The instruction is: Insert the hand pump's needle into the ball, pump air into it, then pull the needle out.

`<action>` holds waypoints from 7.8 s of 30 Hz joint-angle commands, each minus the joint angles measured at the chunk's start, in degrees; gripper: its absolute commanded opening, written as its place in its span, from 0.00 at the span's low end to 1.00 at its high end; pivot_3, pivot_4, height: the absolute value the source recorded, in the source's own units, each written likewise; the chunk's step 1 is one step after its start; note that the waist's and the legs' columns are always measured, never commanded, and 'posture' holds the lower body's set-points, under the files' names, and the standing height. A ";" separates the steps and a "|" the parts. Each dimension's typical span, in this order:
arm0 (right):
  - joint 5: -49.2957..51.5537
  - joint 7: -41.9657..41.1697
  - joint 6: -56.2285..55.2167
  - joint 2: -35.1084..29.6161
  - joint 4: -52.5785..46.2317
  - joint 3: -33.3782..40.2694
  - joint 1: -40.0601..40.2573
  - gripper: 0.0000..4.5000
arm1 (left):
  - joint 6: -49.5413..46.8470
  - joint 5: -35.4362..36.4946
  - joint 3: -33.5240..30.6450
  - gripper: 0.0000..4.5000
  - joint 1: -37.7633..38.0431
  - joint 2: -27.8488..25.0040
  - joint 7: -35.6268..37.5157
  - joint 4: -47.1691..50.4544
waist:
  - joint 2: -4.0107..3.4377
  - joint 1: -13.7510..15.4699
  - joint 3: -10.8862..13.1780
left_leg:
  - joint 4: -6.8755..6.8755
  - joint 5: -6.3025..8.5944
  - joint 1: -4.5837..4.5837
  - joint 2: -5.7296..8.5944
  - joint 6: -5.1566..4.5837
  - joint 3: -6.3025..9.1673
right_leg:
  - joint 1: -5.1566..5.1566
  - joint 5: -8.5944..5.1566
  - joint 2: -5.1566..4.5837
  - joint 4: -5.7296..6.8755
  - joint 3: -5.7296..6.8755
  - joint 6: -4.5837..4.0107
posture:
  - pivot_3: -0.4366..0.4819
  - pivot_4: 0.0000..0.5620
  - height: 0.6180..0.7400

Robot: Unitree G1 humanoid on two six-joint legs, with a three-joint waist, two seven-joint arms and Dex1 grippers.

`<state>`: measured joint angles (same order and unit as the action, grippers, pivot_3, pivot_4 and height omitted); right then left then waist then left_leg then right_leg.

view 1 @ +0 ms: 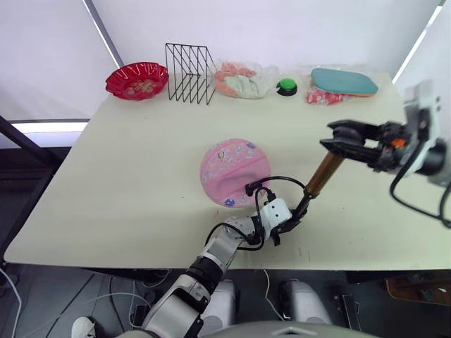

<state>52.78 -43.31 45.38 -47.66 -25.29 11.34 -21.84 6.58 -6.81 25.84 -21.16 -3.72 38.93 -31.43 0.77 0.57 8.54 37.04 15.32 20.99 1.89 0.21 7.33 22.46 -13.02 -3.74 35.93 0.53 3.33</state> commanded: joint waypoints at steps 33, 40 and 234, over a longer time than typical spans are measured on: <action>13.78 2.36 12.91 -7.66 -1.37 8.51 -13.15 0.38 | -2.77 -1.79 0.75 0.21 1.00 -2.08 0.12 -6.09 | -0.34 0.10 0.30 | -0.26 0.00 0.09 0.02 0.00 -0.24 | 0.24 -0.01 -0.07 -0.05 -0.26 0.01 | 0.48 0.27 1.00; 8.33 2.84 9.73 -4.81 -2.89 3.93 -6.11 0.38 | -2.05 -1.99 1.01 0.21 0.52 -1.24 -0.12 -7.20 | -0.16 0.29 0.20 | -0.18 0.00 0.08 0.02 -0.01 -0.23 | 0.19 -0.01 -0.07 -0.05 -0.22 0.02 | 0.48 0.27 1.00; -9.61 3.41 -10.17 3.22 -2.19 -10.43 13.74 0.37 | -5.20 -1.65 0.82 0.21 1.45 -1.98 1.59 -5.15 | 0.46 -0.07 -0.66 | -0.28 0.22 -0.36 -0.06 -0.06 -0.40 | -0.09 -0.20 -0.18 -0.05 -0.12 0.20 | 0.48 0.27 1.00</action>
<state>49.45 -37.24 36.98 -45.68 -31.42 9.86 -12.09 5.25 -6.74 26.30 -21.95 -4.72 40.94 -31.80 1.23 0.50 7.88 36.75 15.53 20.58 1.82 0.15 6.93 22.30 -13.22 -3.91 35.87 0.41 3.53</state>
